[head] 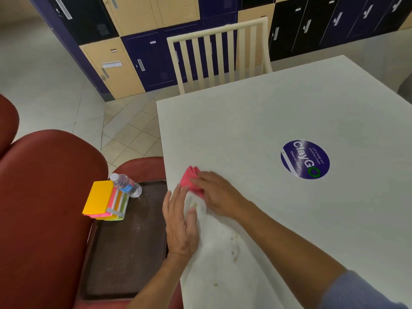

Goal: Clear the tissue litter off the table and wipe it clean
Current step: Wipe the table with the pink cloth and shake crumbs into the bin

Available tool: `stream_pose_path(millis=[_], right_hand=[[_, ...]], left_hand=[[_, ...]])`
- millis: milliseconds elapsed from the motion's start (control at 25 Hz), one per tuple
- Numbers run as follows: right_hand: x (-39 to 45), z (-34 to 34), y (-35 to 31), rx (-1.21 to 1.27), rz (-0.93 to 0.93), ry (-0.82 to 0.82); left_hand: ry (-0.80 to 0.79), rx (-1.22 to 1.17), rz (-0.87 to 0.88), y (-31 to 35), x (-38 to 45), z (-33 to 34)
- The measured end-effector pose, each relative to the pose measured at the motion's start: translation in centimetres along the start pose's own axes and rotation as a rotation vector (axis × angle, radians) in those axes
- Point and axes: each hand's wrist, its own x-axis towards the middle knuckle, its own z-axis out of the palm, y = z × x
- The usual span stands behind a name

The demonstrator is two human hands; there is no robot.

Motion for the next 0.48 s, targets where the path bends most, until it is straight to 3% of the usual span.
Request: stream_pose_path(millis=[80,160,200,280,400,480], right_hand=[[-2.3,0.4,-1.5,0.083,-0.081,-0.07],[-3.8,-0.4,-2.1,0.232,0.0,-0.116],[-3.7,-1.4,-1.9,0.346,0.104,-0.076],[-2.3,-3.8,-0.4,0.537,0.315,0.153],[1.0,-6.8,3.5,0.35,0.531,0.491],[2.9,-7.1,6.0,0.082,0.619,0.511]], left_hand=[[0.022,-0.044,-0.044,0.2,0.1,-0.5],[0.035,-0.114,-0.154,0.7,-0.4,-1.2],[0.046,-0.141,-0.208,0.8,-1.0,-1.5],[0.063,-0.168,-0.252,0.5,-2.5,-1.6],[0.092,-0.187,-0.219,-0.2,-3.5,-1.2],[0.104,-0.206,-0.209,-0.3,-3.2,-1.0]])
